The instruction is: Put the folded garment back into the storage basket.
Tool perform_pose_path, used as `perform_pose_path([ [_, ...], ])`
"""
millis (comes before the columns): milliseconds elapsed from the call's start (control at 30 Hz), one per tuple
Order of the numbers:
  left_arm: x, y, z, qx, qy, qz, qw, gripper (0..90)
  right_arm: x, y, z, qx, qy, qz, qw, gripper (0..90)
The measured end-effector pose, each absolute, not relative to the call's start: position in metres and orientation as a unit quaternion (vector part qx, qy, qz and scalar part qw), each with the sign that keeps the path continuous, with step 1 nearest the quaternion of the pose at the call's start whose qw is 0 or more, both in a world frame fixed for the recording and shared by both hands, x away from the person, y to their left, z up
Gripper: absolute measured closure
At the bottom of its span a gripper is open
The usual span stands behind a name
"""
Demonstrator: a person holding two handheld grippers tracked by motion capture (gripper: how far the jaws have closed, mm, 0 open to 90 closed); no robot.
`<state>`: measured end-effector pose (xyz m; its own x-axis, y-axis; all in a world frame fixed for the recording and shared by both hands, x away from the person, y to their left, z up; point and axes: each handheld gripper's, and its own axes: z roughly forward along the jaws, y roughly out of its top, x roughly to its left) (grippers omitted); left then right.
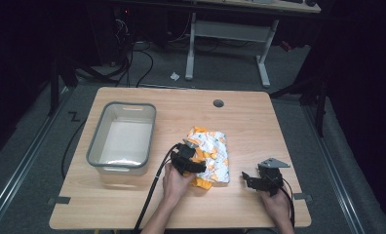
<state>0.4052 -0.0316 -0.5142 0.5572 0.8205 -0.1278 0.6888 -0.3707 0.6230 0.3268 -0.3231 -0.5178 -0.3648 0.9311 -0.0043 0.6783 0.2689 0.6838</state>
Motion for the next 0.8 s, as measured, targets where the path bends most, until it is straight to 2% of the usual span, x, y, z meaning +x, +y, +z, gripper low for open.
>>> perform_pose_path([
  [167, 0.4028, -0.0326, -0.5137, 0.828, 0.443, 0.103, 0.328, 23.8, 0.3267, -0.3230, -0.5177, 0.524, 0.768, 0.303, 0.208, 23.6],
  [533, 0.3971, -0.0359, -0.5122, 0.825, 0.435, 0.089, 0.349, 54.1, 0.3267, -0.3230, -0.5177, 0.524, 0.768, 0.303, 0.208, 23.6],
  [800, 0.3974, -0.0351, -0.5131, 0.826, 0.430, 0.084, 0.355, 63.9, 0.3267, -0.3230, -0.5177, 0.524, 0.768, 0.303, 0.208, 23.6],
])
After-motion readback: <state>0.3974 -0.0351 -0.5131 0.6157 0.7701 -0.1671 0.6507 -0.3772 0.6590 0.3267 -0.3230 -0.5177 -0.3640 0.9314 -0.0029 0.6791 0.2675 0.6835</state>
